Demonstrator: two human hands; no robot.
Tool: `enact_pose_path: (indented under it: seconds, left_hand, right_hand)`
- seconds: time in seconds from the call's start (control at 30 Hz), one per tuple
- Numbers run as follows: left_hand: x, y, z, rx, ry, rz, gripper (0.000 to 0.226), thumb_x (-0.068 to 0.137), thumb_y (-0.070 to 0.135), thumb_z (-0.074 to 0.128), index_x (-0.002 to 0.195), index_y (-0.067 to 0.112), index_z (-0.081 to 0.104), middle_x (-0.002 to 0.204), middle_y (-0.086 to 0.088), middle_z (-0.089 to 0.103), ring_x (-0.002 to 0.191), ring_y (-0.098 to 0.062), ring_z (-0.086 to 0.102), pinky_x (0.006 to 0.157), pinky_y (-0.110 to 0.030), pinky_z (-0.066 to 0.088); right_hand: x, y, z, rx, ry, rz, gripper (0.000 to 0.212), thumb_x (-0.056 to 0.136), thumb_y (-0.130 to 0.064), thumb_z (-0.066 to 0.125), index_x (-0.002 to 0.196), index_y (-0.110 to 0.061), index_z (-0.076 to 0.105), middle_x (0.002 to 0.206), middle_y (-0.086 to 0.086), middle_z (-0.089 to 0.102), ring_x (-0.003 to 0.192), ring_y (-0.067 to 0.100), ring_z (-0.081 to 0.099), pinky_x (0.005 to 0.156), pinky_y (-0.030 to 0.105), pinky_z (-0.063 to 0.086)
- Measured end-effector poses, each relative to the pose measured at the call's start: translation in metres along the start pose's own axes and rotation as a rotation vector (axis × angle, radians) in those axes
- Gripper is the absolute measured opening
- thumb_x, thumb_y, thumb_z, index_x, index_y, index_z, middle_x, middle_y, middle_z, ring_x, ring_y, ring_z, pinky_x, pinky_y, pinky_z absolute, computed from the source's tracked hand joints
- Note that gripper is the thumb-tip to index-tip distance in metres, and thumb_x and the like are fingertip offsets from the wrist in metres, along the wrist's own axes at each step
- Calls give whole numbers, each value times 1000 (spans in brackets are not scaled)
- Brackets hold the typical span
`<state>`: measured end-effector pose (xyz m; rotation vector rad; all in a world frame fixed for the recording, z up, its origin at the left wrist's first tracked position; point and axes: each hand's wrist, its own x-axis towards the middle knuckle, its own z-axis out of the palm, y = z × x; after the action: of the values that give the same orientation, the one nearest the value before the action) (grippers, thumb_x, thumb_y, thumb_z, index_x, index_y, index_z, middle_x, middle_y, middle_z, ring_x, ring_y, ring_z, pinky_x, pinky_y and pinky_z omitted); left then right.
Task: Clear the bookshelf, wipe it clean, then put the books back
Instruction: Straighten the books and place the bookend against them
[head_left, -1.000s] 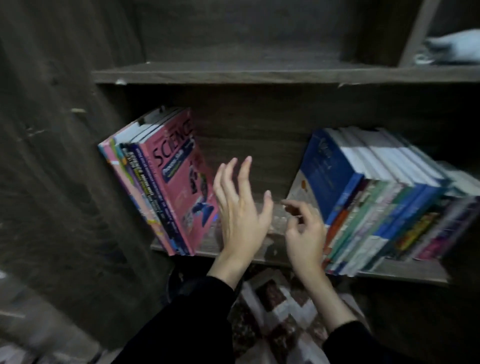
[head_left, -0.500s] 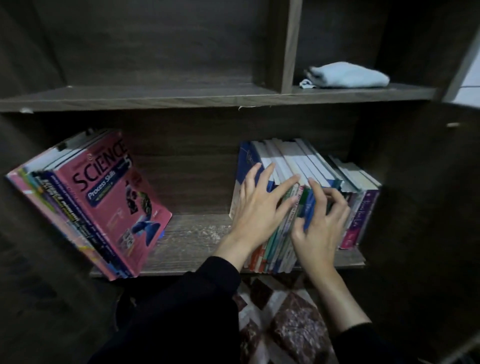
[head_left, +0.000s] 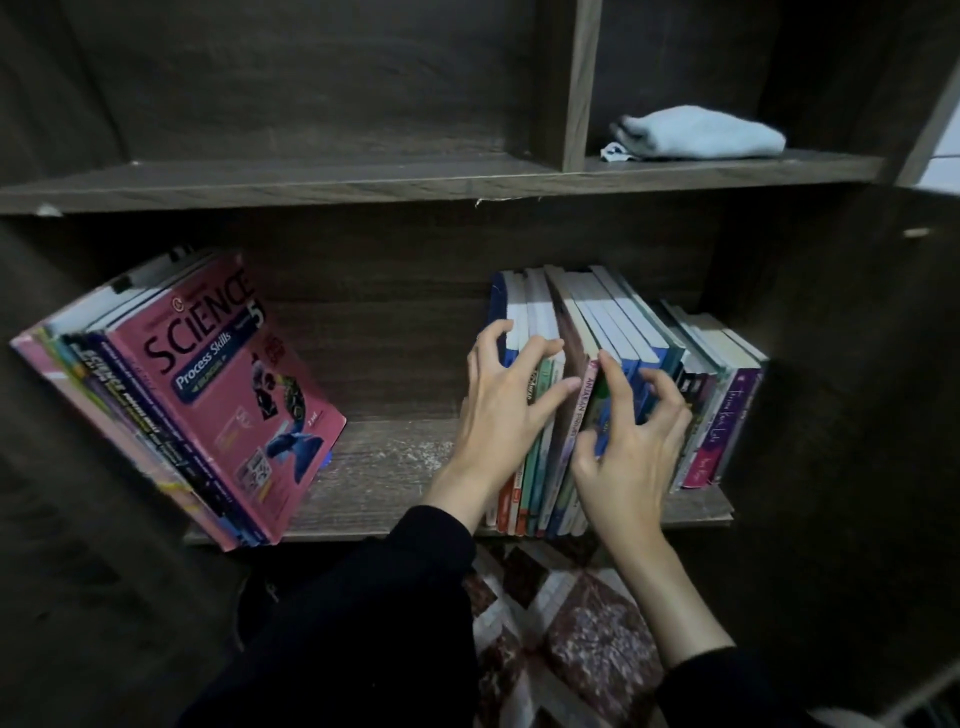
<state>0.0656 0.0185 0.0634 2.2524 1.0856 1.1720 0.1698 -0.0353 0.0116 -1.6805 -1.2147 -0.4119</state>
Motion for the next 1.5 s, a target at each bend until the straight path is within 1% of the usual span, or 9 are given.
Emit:
enact_pose_path:
  seconds: [0.2, 0.4, 0.5, 0.63, 0.77, 0.93, 1.17, 1.33, 1.5]
  left_hand:
    - [0, 0, -4, 77, 105, 34, 24, 89, 27, 66, 106, 14, 54, 129, -4, 35, 92, -18, 60, 79, -38, 54]
    - [0, -4, -20, 46, 1, -152, 75, 87, 41, 65, 147, 41, 21, 157, -8, 24, 128, -24, 45, 109, -46, 31]
    - [-1, -10, -32, 14, -9, -236, 83, 85, 45, 66, 149, 44, 14, 124, 3, 58, 89, -5, 52, 99, -36, 42]
    - [-5, -23, -48, 38, 50, -256, 77, 89, 37, 64, 152, 32, 19, 74, 10, 44, 64, 6, 33, 77, -31, 45]
    - [-7, -46, -71, 44, 124, -267, 78, 87, 32, 64, 151, 29, 22, 74, -6, 60, 66, -12, 51, 74, -39, 49]
    - [-10, -76, -107, 94, 210, -331, 77, 85, 34, 63, 151, 32, 23, 78, -7, 67, 58, -5, 47, 65, -35, 51]
    - [-23, -114, -165, 228, 259, -315, 82, 85, 35, 65, 153, 29, 18, 93, -7, 67, 73, -19, 56, 70, -35, 50]
    - [-37, -134, -202, 292, 372, -343, 68, 83, 30, 68, 143, 25, 36, 76, 19, 47, 47, -12, 53, 57, -26, 49]
    - [-49, -136, -194, 517, 440, -182, 62, 85, 40, 69, 137, 16, 44, 135, -11, 54, 74, -23, 66, 70, -30, 55]
  right_hand:
    - [-21, -8, 3, 174, 171, -104, 55, 84, -11, 50, 137, -15, 39, 116, 3, 36, 106, 11, 36, 93, 15, 30]
    - [-61, -12, 50, 492, -491, 168, 96, 86, -23, 71, 147, -38, -2, 142, -15, 25, 130, -13, 20, 100, 0, 16]
    - [-62, -7, 70, 525, -619, 363, 105, 79, -18, 77, 148, -40, 2, 145, -2, 42, 124, 7, 44, 97, 14, 32]
    - [-66, -15, 87, 476, -635, 390, 103, 79, -13, 77, 145, -45, 4, 128, -4, 59, 102, 3, 53, 81, 1, 33]
    - [-74, -35, 108, 488, -664, 363, 102, 78, -10, 73, 146, -46, 7, 117, -9, 61, 97, 7, 59, 71, 1, 34]
    - [-80, -73, 134, 472, -714, 244, 102, 78, -13, 73, 151, -38, 8, 110, 0, 69, 89, 13, 65, 81, 13, 42]
    - [-106, -144, 181, 629, -809, 256, 101, 77, -14, 70, 149, -44, 7, 109, 0, 67, 88, 7, 61, 69, 0, 36]
    - [-118, -170, 200, 582, -845, 161, 98, 81, -31, 70, 148, -49, 0, 115, 8, 68, 100, 25, 65, 92, 27, 47]
    - [-114, -153, 206, 664, -969, 128, 113, 76, -29, 80, 145, -52, -8, 138, 3, 53, 118, 13, 55, 99, 19, 38]
